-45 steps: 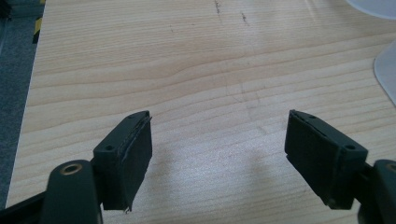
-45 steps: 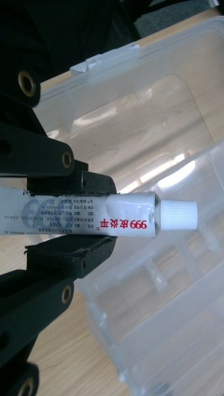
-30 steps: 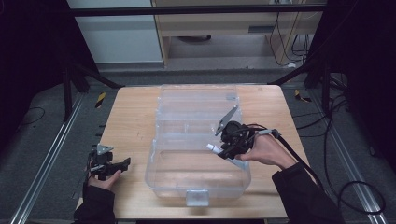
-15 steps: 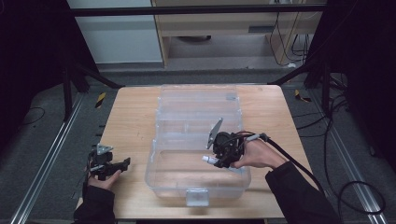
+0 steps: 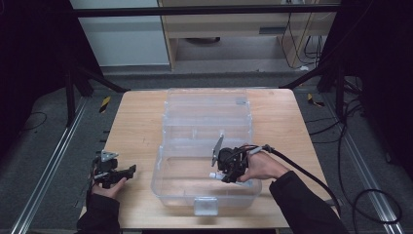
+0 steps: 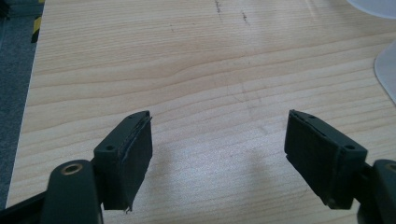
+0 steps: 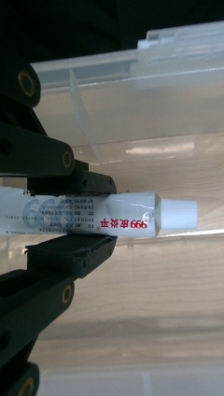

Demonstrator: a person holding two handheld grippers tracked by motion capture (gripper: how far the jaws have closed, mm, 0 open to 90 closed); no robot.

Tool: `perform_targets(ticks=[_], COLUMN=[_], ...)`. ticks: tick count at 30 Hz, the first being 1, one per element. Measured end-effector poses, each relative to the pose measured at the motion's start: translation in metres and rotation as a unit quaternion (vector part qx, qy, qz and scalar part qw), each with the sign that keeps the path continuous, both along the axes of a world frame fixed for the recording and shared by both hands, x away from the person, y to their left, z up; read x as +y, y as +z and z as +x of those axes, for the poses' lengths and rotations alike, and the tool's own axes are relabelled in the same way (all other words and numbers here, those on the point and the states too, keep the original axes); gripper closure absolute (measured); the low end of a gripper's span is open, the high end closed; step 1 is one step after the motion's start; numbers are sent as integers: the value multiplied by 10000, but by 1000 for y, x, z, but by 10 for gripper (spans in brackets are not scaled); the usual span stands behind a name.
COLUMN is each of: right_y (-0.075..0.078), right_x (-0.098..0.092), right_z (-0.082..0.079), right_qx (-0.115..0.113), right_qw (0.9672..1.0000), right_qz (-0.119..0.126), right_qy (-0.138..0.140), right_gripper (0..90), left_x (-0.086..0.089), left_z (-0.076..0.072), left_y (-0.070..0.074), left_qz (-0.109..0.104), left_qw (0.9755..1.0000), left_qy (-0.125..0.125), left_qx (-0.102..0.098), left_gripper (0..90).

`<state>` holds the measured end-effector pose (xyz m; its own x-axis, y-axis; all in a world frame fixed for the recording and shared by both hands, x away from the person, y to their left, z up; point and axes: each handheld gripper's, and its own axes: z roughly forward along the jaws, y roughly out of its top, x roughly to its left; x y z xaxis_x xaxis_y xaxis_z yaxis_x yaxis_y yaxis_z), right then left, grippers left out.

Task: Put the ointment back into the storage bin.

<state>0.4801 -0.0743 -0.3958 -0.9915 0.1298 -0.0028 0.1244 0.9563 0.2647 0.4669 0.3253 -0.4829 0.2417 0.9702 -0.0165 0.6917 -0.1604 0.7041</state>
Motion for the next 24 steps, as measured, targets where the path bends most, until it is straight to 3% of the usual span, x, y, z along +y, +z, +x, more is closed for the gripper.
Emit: perform_targets(ticks=[20,24], right_y=[-38,-42], right_x=[4,5], right_z=[-3,-5], right_qx=[164,236], right_qw=[9981,9978], right_qz=[-382,-482], right_qy=[446,389], right_gripper=[701,700], left_x=[0,0], left_z=[0,0], left_y=[0,0], left_qz=[3,2], left_qw=[10000,10000], left_qy=[3,3], left_qx=[-1,-1], left_gripper=[233,233])
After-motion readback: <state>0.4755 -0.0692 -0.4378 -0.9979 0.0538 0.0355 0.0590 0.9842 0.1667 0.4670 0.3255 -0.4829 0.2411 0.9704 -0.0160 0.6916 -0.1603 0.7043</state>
